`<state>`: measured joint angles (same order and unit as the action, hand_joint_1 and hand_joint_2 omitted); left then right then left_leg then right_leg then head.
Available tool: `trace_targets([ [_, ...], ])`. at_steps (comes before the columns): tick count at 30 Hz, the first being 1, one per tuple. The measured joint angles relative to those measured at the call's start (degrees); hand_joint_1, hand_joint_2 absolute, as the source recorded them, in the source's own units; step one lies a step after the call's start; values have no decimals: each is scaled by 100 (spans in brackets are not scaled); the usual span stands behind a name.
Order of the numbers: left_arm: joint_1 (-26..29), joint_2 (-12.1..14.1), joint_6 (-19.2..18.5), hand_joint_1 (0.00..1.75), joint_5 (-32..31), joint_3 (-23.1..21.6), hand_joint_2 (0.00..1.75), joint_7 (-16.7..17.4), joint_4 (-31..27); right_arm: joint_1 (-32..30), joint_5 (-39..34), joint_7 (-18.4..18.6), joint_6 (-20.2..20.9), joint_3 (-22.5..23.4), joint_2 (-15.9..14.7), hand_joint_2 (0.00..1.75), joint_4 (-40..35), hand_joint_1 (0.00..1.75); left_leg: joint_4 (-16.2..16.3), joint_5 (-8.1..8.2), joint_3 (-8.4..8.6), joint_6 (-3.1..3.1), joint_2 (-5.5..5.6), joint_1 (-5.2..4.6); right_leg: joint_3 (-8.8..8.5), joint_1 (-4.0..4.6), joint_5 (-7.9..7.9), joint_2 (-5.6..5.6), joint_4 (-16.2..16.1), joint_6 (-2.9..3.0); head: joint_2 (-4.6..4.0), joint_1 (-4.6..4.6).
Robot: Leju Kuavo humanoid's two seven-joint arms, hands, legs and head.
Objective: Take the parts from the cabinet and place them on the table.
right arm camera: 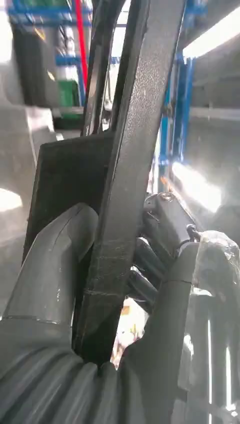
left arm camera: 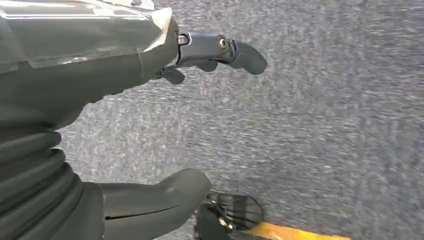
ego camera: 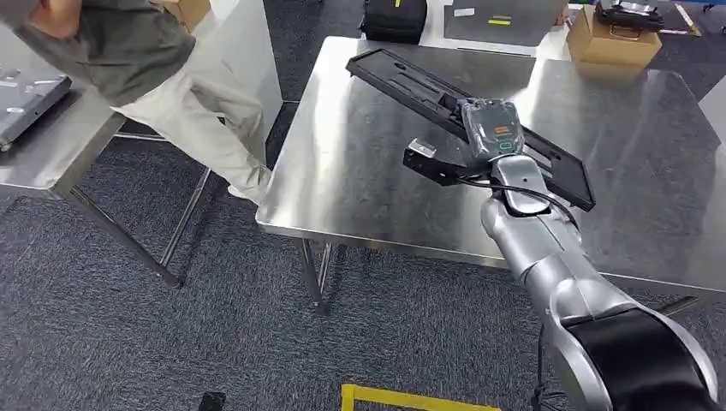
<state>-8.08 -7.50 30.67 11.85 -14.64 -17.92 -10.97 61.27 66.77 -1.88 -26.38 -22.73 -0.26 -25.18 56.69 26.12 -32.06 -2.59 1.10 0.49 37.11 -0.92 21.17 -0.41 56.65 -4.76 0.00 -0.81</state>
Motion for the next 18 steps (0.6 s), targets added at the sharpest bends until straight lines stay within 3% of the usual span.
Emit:
trace_targets([
  [1,0,4,0,0,0,2,175,-4,2,53,-17,33,24,26,-22,175,68,175,34,56,-1,44,-2,-53,-106,54,44,-4,-44,96,0,-7],
  [2,-3,4,0,0,2,7,175,-22,2,88,-22,66,59,57,-63,175,109,175,33,70,9,64,-4,-47,-98,41,57,16,-67,172,0,-15],
  [4,6,-2,0,0,4,9,175,-39,2,106,-15,100,96,102,-148,175,177,175,11,105,26,113,-6,-26,-99,78,117,19,-40,266,0,-20],
  [6,14,11,2,0,9,13,175,-48,0,152,-15,126,96,140,-214,175,212,175,86,216,11,170,-27,-14,-178,-8,150,38,-74,338,0,-22],
  [7,9,11,2,0,7,13,175,-50,0,177,-17,151,94,146,-231,175,229,175,380,335,-106,215,-52,-11,-222,-17,193,42,-73,403,0,-66],
  [9,6,13,-2,0,0,15,175,-50,0,200,-15,216,96,166,-258,175,282,175,1372,686,-670,283,-86,22,-285,-11,241,68,-71,461,0,-79],
  [10,7,13,-9,0,0,17,175,-50,0,194,-15,240,96,190,-284,175,310,175,1769,771,-951,294,-90,22,-317,-6,276,75,-70,469,0,-79],
  [11,12,13,-15,0,0,17,175,-48,2,179,-17,260,96,205,-319,175,341,175,1938,716,-1137,296,-91,22,-356,0,307,82,-70,465,0,-83],
  [12,16,13,-20,0,0,22,175,-48,2,168,-24,271,96,227,-358,175,365,175,1810,496,-1181,280,-92,22,-413,5,350,88,-70,458,0,-81],
  [13,16,13,-33,0,0,24,175,-48,2,165,-37,279,96,247,-393,175,389,175,1420,157,-1077,249,-92,20,-477,14,396,94,-71,450,0,-79],
  [15,16,17,-33,0,2,39,175,-54,2,174,-46,288,96,288,-428,175,419,175,280,-563,-652,125,-85,-9,-615,33,492,105,-82,434,0,-79],
  [16,13,44,-33,0,7,50,175,-55,2,191,-52,293,101,297,-450,175,446,175,200,-446,-570,62,-97,-35,-633,41,512,107,-104,412,0,-41],
  [17,12,39,-28,0,7,50,175,-68,2,216,-54,295,109,310,-465,175,468,175,119,-443,-493,30,-95,-74,-617,61,520,121,-99,391,0,-39],
  [18,2,39,-28,0,9,50,175,-70,2,206,-52,304,111,326,-485,175,483,175,60,-363,-463,-11,-100,-84,-603,47,531,121,-99,359,0,-83],
])
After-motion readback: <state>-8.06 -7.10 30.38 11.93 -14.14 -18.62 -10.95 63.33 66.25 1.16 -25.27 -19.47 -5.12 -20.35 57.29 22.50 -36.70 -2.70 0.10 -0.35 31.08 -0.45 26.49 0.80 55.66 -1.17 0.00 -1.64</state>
